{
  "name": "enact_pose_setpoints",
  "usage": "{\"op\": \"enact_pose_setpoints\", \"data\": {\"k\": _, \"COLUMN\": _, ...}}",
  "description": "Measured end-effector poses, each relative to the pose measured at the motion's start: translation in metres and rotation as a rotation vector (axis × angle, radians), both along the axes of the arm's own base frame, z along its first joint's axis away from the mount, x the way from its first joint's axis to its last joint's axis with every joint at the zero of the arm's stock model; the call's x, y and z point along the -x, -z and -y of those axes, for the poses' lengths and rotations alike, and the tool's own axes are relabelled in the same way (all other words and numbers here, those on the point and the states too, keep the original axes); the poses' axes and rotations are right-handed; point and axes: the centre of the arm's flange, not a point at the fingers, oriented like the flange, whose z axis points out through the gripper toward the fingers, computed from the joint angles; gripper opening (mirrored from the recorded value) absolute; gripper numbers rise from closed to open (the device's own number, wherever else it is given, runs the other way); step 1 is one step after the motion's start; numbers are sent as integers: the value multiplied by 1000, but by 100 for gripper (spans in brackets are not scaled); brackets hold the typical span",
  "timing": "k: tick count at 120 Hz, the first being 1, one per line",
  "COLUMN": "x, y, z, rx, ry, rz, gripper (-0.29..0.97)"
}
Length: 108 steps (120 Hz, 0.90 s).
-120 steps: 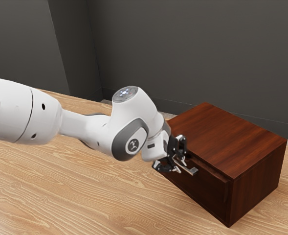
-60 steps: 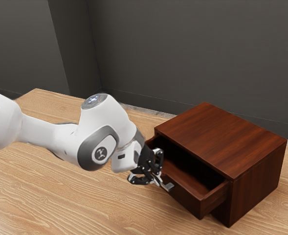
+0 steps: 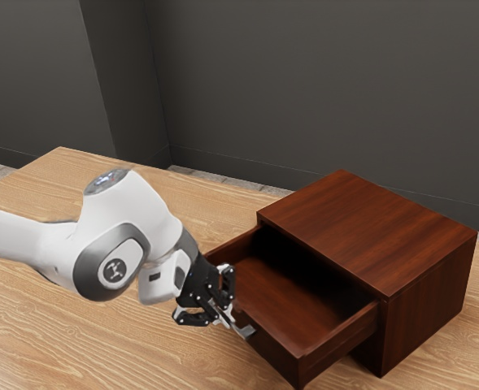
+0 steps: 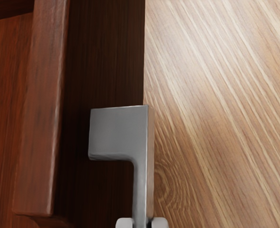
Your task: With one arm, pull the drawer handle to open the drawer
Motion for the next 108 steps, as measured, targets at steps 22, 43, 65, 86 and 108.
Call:
{"op": "enact_pose_setpoints", "data": {"k": 22, "x": 12, "y": 0, "z": -6, "rx": 9, "ry": 8, "rz": -1, "gripper": -7}}
{"op": "enact_pose_setpoints", "data": {"k": 43, "x": 13, "y": 0, "z": -7, "rx": 7, "ry": 14, "rz": 3, "gripper": -3}}
{"op": "enact_pose_setpoints", "data": {"k": 65, "x": 14, "y": -6, "z": -6, "rx": 11, "ry": 27, "rz": 12, "gripper": 9}}
{"op": "enact_pose_setpoints", "data": {"k": 86, "x": 13, "y": -28, "z": -13, "rx": 43, "ry": 21, "rz": 33, "gripper": 19}}
{"op": "enact_pose_setpoints", "data": {"k": 108, "x": -21, "y": -147, "z": -7, "rx": 67, "ry": 75, "rz": 167, "gripper": 24}}
